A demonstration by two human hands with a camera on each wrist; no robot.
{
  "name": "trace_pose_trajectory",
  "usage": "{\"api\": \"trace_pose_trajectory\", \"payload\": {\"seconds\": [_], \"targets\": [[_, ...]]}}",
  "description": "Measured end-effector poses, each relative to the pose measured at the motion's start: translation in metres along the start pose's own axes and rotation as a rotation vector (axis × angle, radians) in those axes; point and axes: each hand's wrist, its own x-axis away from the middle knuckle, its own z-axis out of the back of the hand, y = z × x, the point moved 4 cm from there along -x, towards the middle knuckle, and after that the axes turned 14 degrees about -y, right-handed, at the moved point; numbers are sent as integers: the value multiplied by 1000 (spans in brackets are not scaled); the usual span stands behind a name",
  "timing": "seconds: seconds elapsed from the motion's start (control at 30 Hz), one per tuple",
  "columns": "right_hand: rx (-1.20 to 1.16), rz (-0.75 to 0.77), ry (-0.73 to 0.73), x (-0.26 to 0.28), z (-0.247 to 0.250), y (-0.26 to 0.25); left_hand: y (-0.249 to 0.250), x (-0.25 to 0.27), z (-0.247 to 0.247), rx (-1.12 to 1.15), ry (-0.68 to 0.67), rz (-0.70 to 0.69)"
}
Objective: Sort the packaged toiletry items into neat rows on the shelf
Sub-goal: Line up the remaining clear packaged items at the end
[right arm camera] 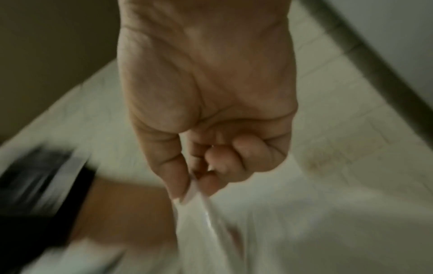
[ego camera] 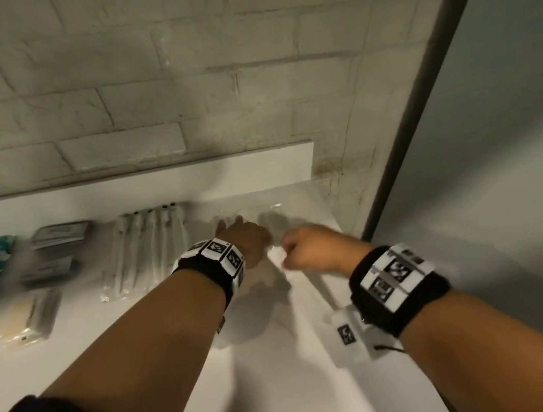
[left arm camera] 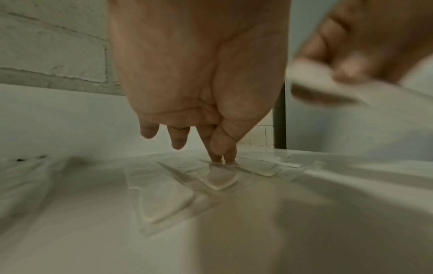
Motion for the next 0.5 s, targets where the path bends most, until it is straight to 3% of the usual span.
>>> {"api": "trace_pose_trajectory", "payload": {"seconds": [0.1,0.17,0.23,0.37,0.5], "targets": [[-130,114,316,19,60,11,-3,-7,-2,111,14,21],[7,143,549,21,82,23,-2,-10,-3,129,40,29],[166,124,658,13,81,38,-1,-12,-4,137,56,33],[489,-41,428,-13,42,75,2,-11,-3,146,85,33],[591,-86,259,-23,23,87,1,-14,-2,99,96,31]]}}
